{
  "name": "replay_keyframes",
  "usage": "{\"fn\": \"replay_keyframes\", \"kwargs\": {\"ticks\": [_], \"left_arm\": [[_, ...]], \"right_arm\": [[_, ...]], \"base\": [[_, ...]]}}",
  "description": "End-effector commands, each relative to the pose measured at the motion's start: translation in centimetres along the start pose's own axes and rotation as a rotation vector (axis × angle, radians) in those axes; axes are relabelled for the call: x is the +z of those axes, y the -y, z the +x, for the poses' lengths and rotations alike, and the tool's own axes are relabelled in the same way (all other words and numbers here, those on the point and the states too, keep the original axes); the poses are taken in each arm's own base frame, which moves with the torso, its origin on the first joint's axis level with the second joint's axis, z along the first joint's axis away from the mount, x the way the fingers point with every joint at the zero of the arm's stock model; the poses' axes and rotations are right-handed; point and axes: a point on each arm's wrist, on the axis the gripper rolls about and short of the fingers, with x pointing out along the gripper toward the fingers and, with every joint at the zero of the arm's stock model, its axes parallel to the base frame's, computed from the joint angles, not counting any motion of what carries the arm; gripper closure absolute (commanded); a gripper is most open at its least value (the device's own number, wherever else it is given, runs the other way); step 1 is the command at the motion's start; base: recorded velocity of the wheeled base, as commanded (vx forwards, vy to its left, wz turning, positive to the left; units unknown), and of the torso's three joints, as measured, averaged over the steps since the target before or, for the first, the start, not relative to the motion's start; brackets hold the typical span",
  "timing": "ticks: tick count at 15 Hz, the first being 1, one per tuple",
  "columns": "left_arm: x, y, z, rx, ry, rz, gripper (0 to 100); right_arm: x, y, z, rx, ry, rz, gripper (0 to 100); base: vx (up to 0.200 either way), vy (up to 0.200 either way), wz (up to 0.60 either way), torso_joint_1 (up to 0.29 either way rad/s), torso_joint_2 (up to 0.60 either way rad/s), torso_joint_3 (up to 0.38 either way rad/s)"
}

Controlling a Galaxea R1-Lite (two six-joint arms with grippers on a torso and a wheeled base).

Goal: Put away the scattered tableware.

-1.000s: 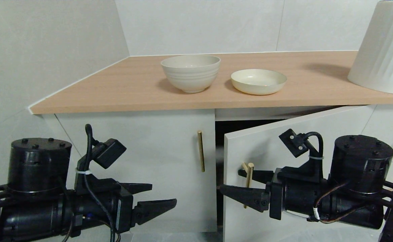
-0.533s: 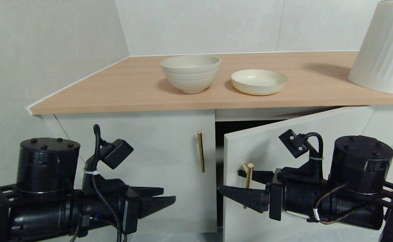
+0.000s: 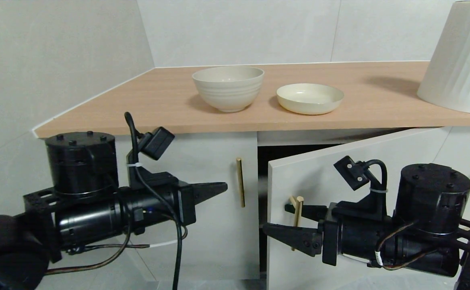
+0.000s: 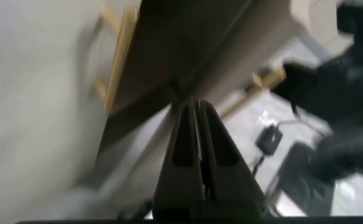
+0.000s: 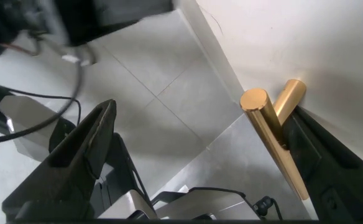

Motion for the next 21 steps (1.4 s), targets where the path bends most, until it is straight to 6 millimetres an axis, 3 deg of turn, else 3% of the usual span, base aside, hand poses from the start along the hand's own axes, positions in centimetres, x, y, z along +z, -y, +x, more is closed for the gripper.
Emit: {"fn": "replay_keyframes", "kwargs": {"ticks": [1, 3, 5, 8, 11, 13, 16, 21], "left_arm": [[-2.4, -2.1, 5.0, -0.023, -0.028, -0.014, 100], [-5.1, -3.6, 7.8, -0.004, -0.013, -0.004, 100], [-6.3, -3.6, 9.6, 0.009, 0.075, 0.032, 100], [-6.5, -2.3, 10.2, -0.035, 0.09, 0.05, 100], [-5.4, -1.8, 10.4, -0.068, 0.127, 0.072, 100], [-6.2, -1.4, 10.5, -0.089, 0.096, 0.066, 100], [-7.0, -1.0, 11.4, -0.126, 0.069, 0.072, 100], [-6.2, -0.2, 11.8, -0.151, 0.095, 0.084, 100]], "right_arm": [[0.0, 0.0, -0.1, -0.003, 0.0, 0.0, 0], [0.0, 0.0, -0.3, -0.006, 0.001, 0.0, 0], [-0.1, 0.0, -0.3, -0.007, 0.0, -0.002, 0], [0.1, -0.2, -0.7, -0.004, 0.01, -0.005, 0], [0.0, -0.3, -1.5, -0.01, 0.01, -0.007, 0], [-0.1, -0.1, -1.5, -0.015, 0.006, -0.004, 0], [-0.6, 0.9, -2.2, -0.068, -0.006, -0.071, 0], [1.0, 2.8, -4.2, -0.17, 0.058, -0.141, 0]], "base": [[0.0, 0.0, 0.0, 0.0, 0.0, 0.0], [0.0, 0.0, 0.0, 0.0, 0.0, 0.0], [0.0, 0.0, 0.0, 0.0, 0.0, 0.0], [0.0, 0.0, 0.0, 0.0, 0.0, 0.0], [0.0, 0.0, 0.0, 0.0, 0.0, 0.0], [0.0, 0.0, 0.0, 0.0, 0.0, 0.0], [0.0, 0.0, 0.0, 0.0, 0.0, 0.0], [0.0, 0.0, 0.0, 0.0, 0.0, 0.0]]}}
